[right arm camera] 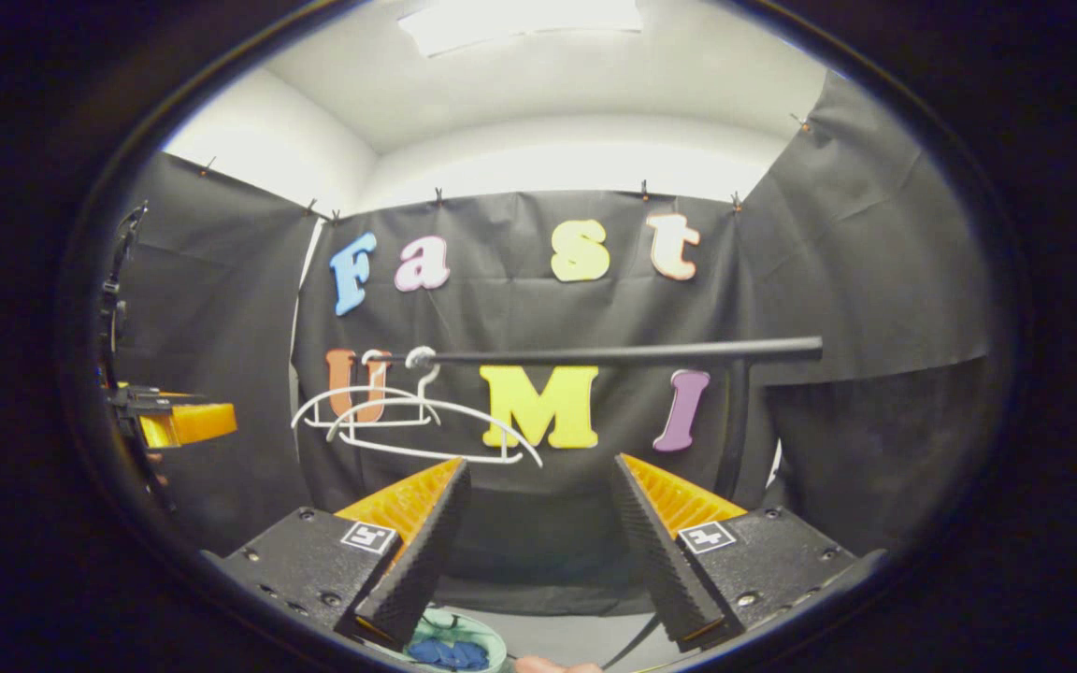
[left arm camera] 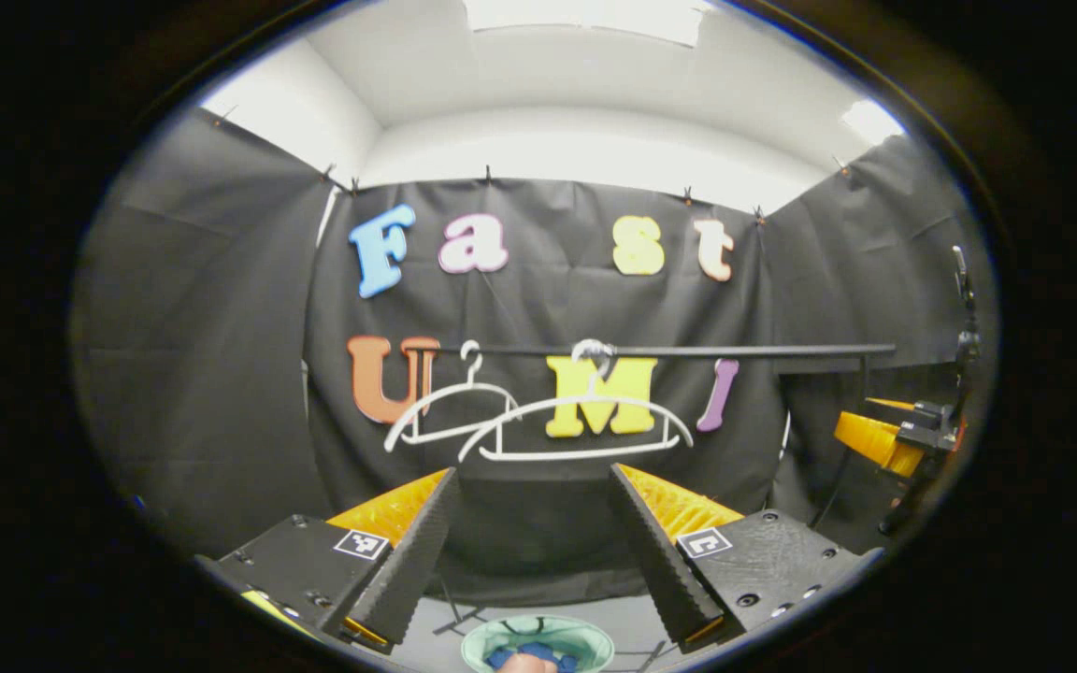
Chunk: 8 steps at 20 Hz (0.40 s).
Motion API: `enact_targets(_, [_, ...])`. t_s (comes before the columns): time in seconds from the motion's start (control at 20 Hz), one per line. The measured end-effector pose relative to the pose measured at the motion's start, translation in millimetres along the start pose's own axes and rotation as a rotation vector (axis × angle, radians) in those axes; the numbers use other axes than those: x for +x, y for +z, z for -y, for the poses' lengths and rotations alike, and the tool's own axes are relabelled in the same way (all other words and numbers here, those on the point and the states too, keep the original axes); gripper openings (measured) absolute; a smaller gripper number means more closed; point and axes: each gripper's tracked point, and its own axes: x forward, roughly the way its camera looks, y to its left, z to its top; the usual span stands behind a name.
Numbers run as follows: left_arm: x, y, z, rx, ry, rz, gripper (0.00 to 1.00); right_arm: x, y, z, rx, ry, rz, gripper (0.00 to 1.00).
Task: Grasp the clothes on the hanger with both hands and then place them into the laundry hamper below.
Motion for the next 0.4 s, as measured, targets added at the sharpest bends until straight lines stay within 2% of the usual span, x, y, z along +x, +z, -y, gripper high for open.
enact_targets(0.15, [-21,4,13,0.030,0.024,0.093,1.00,-5,26,-3,-0.022,0.024,0.065,0.98])
enact_targets(0.2, [-18,14,9,0.021,0.026,0.115,1.00,-6,30,-4,-0.020,0.038,0.079,0.95])
enact_targets(0.4, [-36,27,32,-0.002,0.022,0.172,1.00,-7,30,-9,-0.009,0.088,0.089,0.99])
